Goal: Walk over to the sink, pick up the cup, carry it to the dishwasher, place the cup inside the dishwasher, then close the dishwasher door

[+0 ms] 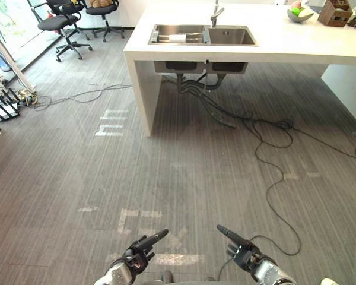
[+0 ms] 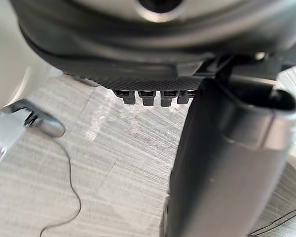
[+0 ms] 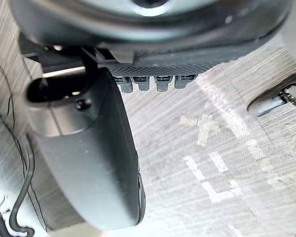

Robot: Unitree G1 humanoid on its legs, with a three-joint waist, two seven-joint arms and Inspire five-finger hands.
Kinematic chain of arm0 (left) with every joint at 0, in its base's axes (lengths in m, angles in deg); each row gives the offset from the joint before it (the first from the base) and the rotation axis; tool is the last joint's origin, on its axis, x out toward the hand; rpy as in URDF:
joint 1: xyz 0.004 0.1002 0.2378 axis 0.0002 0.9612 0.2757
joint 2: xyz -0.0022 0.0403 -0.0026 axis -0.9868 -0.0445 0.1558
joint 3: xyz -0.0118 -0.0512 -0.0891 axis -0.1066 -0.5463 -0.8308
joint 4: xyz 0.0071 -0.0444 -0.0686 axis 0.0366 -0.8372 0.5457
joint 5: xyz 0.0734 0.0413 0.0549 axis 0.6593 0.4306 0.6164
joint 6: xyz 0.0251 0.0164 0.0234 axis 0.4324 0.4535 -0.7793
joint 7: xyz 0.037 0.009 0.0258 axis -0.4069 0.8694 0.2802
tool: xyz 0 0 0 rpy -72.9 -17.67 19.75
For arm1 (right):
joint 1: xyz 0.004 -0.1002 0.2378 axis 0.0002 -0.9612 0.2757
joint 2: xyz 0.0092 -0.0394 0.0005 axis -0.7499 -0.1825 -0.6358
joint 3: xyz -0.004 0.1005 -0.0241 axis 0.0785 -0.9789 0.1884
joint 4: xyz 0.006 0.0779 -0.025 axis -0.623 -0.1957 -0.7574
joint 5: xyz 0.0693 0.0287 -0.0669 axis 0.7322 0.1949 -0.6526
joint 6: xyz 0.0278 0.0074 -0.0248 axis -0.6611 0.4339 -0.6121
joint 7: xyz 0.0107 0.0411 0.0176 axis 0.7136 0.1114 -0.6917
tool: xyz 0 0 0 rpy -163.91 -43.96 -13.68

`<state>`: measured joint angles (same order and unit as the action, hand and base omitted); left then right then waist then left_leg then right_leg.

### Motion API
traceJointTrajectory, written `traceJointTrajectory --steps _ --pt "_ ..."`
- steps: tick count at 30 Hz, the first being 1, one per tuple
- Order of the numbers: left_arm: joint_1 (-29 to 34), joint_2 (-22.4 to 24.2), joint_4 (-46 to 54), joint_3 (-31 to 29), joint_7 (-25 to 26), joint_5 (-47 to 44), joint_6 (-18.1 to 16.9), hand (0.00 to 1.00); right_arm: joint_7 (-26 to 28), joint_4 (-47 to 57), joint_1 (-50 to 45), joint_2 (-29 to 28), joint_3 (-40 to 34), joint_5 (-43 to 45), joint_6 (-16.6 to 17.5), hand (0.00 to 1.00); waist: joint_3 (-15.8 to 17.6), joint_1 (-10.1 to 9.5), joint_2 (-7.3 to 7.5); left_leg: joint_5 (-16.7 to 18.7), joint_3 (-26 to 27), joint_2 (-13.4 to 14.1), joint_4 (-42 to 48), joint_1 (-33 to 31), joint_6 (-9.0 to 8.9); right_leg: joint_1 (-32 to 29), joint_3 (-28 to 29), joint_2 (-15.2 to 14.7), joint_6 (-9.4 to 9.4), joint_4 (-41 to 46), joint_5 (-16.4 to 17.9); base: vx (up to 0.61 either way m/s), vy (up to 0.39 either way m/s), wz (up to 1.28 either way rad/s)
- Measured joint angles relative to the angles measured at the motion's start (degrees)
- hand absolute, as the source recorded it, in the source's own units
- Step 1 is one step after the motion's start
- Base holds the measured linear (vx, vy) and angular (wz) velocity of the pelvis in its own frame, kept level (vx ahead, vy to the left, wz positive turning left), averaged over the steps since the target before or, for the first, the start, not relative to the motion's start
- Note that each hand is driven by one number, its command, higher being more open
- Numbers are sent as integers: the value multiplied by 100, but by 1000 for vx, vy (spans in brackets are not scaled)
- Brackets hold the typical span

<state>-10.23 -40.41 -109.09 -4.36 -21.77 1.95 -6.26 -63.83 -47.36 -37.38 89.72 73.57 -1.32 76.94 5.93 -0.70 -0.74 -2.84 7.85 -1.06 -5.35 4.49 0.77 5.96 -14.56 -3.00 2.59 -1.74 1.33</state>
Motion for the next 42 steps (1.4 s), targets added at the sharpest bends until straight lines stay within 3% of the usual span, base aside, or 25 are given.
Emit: traceJointTrajectory --steps 7,13,22,24,26,27,28,29,30,31,32,34,36,37,39,41,42 --pt "95 -7 -12 32 452 844 -8 100 203 -60 -18 -29 188 -820 41 100 51 1 14 0 -41 -5 2 8 -2 101 -213 -1 8 -52 2 12 -13 9" --pt "329 0 -68 84 704 1471 -285 100 128 -58 -40 -46 225 -1490 117 100 49 2 14 0 18 1 1 47 -5 105 -176 -8 36 -18 12 -39 0 -4" --pt "524 111 -749 -486 163 657 -328 100 96 -319 -413 -258 -288 -1181 174 100 -48 18 8 2 97 -11 -2 136 -3 126 -96 -32 61 62 19 -41 6 -4" --pt "533 106 -768 -591 85 639 -262 100 119 -321 -442 -272 -423 -1039 174 100 -54 18 17 44 114 -40 -2 165 28 68 -103 -93 146 257 172 -18 17 2" --pt "581 64 -803 -688 -99 638 -193 100 198 -315 -485 -249 -504 -816 174 100 -71 51 101 154 247 -137 5 243 156 -219 -175 -368 488 1097 657 -5 83 22" --pt "592 61 -810 -688 -135 642 -188 100 220 -310 -490 -223 -508 -761 182 100 -78 59 97 182 256 -164 5 274 201 -316 -178 -464 633 1430 743 39 91 11" --pt "606 71 -821 -678 -235 643 -198 100 269 -282 -486 -157 -492 -678 246 100 -73 41 64 233 299 -196 13 319 308 -729 -117 -640 651 2382 740 35 123 -7" --pt "586 46 -851 -698 -274 603 -195 100 316 -178 -441 -113 -488 -618 324 100 -61 33 48 250 341 -230 119 368 360 -1203 -113 -864 454 3479 636 48 148 -13" --pt "570 9 -864 -696 -284 582 -183 100 328 -112 -416 -112 -488 -610 360 100 -13 41 61 284 343 -245 188 406 399 -1436 -132 -997 170 3998 546 69 153 -5" --pt "554 -52 -863 -692 -281 526 -146 100 346 -40 -341 -115 -464 -608 424 100 112 61 94 333 343 -250 238 621 480 -1652 -163 -1129 32 4706 632 95 105 1" --pt "552 -63 -856 -689 -262 504 -104 100 349 -44 -320 -119 -448 -584 456 100 125 74 91 395 338 -214 264 775 480 -1724 -174 -1109 164 4836 742 105 98 1" --pt "517 -36 -731 -679 -207 423 22 100 337 -35 -282 -146 -382 -478 488 100 131 108 88 526 315 -198 289 872 444 -1806 -234 -1019 168 4265 782 121 72 2" --pt "430 -13 -548 -630 -201 323 129 100 256 53 -248 -192 -269 -455 516 100 169 148 67 599 293 -174 291 853 419 -1883 -331 -770 174 2919 611 152 21 0" --pt "409 -9 -300 -565 -185 314 170 100 175 144 -252 -247 -198 -462 495 100 203 156 84 667 288 -171 268 825 449 -1865 -348 -574 241 1598 117 172 -21 3" --pt "394 21 225 -518 -169 206 223 100 45 404 -262 -324 -193 -457 447 100 350 165 197 760 196 -304 296 880 345 -1912 -349 -601 323 512 -367 220 -48 21" --pt "438 138 404 -540 -156 107 250 100 -12 497 -297 -325 -229 -458 356 100 379 157 222 999 103 -336 425 1041 286 -1865 -456 -690 212 516 -466 285 -80 25" --pt "570 220 561 -581 -152 86 242 100 -36 528 -352 -330 -243 -458 237 100 342 123 250 1338 52 -314 640 1125 238 -1803 -452 -702 88 702 -500 344 -99 15"
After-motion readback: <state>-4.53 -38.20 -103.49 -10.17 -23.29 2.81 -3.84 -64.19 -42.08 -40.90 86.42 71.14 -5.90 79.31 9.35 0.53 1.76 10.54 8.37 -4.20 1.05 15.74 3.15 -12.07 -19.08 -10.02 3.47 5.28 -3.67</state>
